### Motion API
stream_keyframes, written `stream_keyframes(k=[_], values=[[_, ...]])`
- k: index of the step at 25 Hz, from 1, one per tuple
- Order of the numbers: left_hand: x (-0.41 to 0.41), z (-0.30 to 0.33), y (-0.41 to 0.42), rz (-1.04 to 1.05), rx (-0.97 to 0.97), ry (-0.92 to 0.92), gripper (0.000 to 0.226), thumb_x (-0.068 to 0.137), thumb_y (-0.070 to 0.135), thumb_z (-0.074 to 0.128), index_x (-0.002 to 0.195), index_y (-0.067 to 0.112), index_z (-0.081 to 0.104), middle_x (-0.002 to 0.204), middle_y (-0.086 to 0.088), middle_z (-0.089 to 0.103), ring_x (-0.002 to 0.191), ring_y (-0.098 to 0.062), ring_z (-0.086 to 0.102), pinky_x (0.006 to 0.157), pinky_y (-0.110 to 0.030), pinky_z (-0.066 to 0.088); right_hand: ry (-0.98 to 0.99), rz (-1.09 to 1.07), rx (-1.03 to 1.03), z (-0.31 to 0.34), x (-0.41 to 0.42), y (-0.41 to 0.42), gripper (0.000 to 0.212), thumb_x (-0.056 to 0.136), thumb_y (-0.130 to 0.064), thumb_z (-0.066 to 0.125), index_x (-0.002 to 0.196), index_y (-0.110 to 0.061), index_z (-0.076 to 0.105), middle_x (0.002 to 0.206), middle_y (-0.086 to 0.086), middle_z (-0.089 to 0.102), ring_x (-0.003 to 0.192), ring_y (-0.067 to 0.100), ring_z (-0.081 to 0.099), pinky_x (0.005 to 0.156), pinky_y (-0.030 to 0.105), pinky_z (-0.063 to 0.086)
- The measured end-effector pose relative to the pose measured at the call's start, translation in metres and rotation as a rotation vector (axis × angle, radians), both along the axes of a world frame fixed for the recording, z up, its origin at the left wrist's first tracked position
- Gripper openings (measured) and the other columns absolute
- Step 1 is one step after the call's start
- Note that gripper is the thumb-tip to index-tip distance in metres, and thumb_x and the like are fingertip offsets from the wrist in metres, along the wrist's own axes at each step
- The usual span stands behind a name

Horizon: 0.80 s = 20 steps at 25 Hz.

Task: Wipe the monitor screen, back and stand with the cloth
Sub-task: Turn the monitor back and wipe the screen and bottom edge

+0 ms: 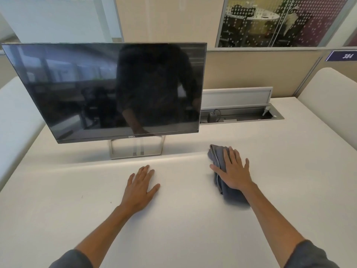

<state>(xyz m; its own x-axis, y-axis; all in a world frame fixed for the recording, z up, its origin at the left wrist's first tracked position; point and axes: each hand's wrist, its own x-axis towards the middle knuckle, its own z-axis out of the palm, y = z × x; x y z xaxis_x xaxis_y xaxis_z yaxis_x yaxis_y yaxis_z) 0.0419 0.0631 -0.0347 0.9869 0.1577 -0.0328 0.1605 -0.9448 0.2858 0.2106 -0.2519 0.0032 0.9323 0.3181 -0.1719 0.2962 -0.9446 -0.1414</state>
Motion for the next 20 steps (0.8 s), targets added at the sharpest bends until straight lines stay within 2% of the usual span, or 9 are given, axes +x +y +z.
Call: stream_keyframes(k=[2, 6, 9, 13, 16, 18, 20], values=[[-0.004, 0.001, -0.001, 0.011, 0.022, -0.009, 0.087, 0.083, 0.072, 0.006, 0.151, 0.022, 0.022, 0.161, 0.003, 0.008, 0.148, -0.014, 0.004, 0.119, -0.037, 0.002, -0.114, 0.094, 0.030, -0.008, -0.009, -0.005, 0.093, 0.083, -0.082, 0.007, 0.154, -0.024, -0.005, 0.161, -0.007, -0.012, 0.149, 0.016, -0.010, 0.117, 0.051, -0.002], [-0.011, -0.001, -0.004, 0.000, -0.005, 0.010, 0.093, 0.080, 0.078, -0.004, 0.153, 0.022, 0.014, 0.161, 0.005, 0.003, 0.148, -0.011, 0.000, 0.118, -0.035, -0.002, -0.048, 0.114, 0.082, -0.022, -0.013, -0.010, 0.095, 0.081, -0.084, 0.008, 0.154, -0.025, -0.004, 0.162, -0.010, -0.008, 0.148, 0.010, -0.009, 0.120, 0.046, 0.000], [-0.012, -0.002, -0.002, 0.024, -0.001, -0.007, 0.089, 0.082, 0.076, 0.000, 0.153, 0.023, 0.012, 0.161, 0.006, 0.002, 0.148, -0.010, 0.000, 0.119, -0.035, -0.002, -0.146, 0.093, 0.075, -0.021, -0.012, -0.006, 0.089, 0.086, -0.078, 0.012, 0.155, -0.023, 0.003, 0.162, -0.005, -0.002, 0.149, 0.014, -0.004, 0.120, 0.046, 0.005], [-0.016, 0.001, -0.001, 0.012, 0.057, 0.014, 0.085, 0.084, 0.073, 0.001, 0.153, 0.025, 0.007, 0.161, 0.006, 0.000, 0.148, -0.010, -0.002, 0.118, -0.033, -0.004, -0.073, 0.125, 0.044, -0.022, -0.005, -0.016, 0.092, 0.081, -0.079, 0.008, 0.155, -0.025, 0.001, 0.162, -0.007, -0.003, 0.149, 0.015, -0.003, 0.119, 0.046, 0.005], [-0.020, 0.002, -0.001, 0.055, 0.072, -0.010, 0.081, 0.086, 0.071, 0.005, 0.153, 0.026, 0.009, 0.161, 0.006, 0.002, 0.148, -0.010, 0.000, 0.118, -0.032, -0.002, -0.179, 0.098, -0.025, -0.014, -0.003, -0.021, 0.082, 0.086, -0.070, 0.016, 0.155, -0.026, 0.003, 0.163, -0.003, -0.003, 0.149, 0.021, -0.002, 0.117, 0.051, 0.006], [-0.023, 0.000, 0.000, 0.062, 0.073, 0.021, 0.087, 0.082, 0.075, -0.001, 0.153, 0.026, 0.009, 0.162, 0.006, 0.002, 0.148, -0.010, -0.001, 0.117, -0.032, -0.003, -0.125, 0.070, -0.011, -0.019, -0.007, -0.026, 0.081, 0.089, -0.071, 0.023, 0.154, -0.029, -0.001, 0.162, -0.004, -0.007, 0.149, 0.020, -0.004, 0.117, 0.052, 0.006], [-0.022, 0.006, 0.002, 0.070, 0.058, 0.012, 0.091, 0.079, 0.077, -0.005, 0.153, 0.026, 0.009, 0.162, 0.006, 0.002, 0.148, -0.011, 0.000, 0.118, -0.034, -0.001, -0.024, 0.068, 0.013, -0.018, -0.010, -0.027, 0.087, 0.085, -0.079, 0.019, 0.153, -0.032, -0.005, 0.162, -0.007, -0.009, 0.149, 0.017, -0.006, 0.119, 0.052, 0.006]])
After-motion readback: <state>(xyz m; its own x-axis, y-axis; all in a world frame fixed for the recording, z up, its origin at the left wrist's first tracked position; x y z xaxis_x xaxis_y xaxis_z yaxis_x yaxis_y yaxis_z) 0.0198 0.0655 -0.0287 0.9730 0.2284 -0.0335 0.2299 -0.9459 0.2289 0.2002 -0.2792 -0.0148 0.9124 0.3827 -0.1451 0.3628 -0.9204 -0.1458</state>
